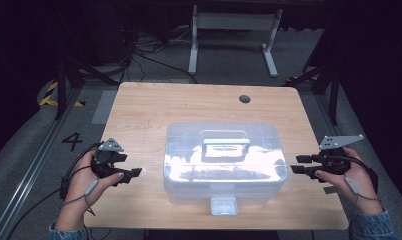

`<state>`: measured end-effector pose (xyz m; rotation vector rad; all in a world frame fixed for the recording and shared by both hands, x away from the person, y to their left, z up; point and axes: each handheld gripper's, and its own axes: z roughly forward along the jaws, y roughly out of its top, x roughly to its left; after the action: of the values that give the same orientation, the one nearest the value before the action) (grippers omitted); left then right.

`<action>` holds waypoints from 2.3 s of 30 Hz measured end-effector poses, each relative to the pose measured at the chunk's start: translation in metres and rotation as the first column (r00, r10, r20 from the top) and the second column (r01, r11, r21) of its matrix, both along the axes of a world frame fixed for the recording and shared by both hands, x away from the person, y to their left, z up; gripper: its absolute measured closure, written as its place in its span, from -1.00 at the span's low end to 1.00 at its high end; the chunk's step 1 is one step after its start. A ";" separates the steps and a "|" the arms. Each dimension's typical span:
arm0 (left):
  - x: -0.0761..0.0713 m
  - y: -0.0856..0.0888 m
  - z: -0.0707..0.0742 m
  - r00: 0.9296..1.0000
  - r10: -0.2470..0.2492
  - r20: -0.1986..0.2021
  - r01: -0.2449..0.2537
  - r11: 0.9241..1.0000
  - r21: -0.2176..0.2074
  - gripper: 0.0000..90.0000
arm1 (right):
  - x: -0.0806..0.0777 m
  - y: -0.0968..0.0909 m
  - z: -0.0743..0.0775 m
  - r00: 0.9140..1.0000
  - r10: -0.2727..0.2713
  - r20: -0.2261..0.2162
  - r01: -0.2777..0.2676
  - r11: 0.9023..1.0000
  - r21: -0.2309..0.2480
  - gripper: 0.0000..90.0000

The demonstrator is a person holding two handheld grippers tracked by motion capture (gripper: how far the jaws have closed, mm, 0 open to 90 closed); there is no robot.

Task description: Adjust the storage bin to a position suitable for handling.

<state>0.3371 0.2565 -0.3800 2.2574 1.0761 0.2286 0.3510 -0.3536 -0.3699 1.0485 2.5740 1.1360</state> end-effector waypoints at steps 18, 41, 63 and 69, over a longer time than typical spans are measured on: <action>-0.002 -0.003 0.003 1.000 -0.007 0.001 0.007 1.000 -0.004 -0.43 | -0.019 0.013 0.071 0.988 0.055 0.147 -0.074 0.990 0.124 0.15; -0.001 -0.008 0.002 0.999 -0.046 0.003 0.046 0.999 -0.020 -0.38 | -0.003 0.102 0.103 0.956 0.233 0.181 -0.246 0.968 0.053 -0.01; -0.001 -0.016 -0.003 0.998 -0.066 0.008 0.066 0.995 -0.070 -0.42 | 0.020 0.159 0.076 0.945 0.303 0.125 -0.301 0.953 -0.036 0.15; -0.002 -0.015 -0.002 0.998 -0.052 0.019 0.053 0.996 -0.066 -0.40 | 0.023 0.167 0.071 0.935 0.335 0.116 -0.329 0.942 -0.068 0.35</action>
<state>0.3356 0.2410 -0.3816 2.2170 0.9996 0.1869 0.3737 -0.1869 -0.2987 0.5207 2.7261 1.1590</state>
